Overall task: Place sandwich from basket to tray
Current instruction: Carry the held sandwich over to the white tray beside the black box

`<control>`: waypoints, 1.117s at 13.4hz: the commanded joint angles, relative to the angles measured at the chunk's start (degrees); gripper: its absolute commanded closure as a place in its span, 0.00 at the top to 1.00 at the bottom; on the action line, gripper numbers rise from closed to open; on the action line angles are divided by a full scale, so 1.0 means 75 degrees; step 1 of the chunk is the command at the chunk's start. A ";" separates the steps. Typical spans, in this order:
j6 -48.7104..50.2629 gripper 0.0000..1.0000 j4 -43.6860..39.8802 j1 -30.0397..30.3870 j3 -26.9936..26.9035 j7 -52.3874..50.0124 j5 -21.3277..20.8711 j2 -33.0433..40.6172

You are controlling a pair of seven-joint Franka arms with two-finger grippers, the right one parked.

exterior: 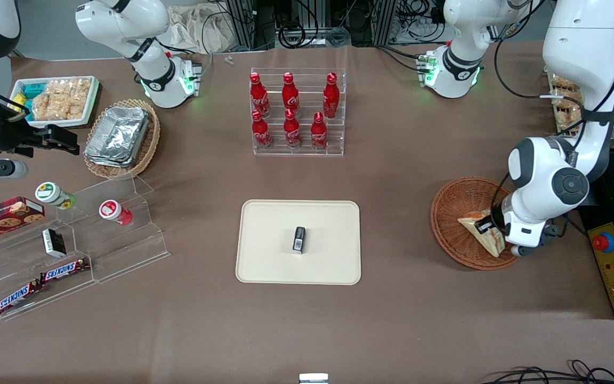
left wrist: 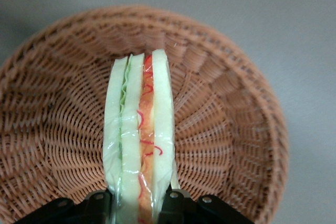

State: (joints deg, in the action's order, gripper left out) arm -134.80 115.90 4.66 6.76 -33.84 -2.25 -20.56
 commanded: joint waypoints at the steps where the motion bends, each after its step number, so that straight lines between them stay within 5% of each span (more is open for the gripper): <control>1: 0.1501 0.00 -0.0895 0.0070 0.0106 -0.0140 -0.0158 0.0351; 8: 0.5091 0.00 -0.4704 0.0035 0.1333 -0.0362 -0.0134 -0.0186; 12: 0.5037 0.00 -0.5013 -0.0046 0.2657 -0.1741 -0.0368 -0.0924; 15: 0.4347 0.00 -0.5036 -0.0152 0.3795 -0.2049 -0.1339 -0.1767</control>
State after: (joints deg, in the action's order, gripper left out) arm -100.63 81.41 3.70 31.13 -47.16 -8.62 -28.52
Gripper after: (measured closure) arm 0.837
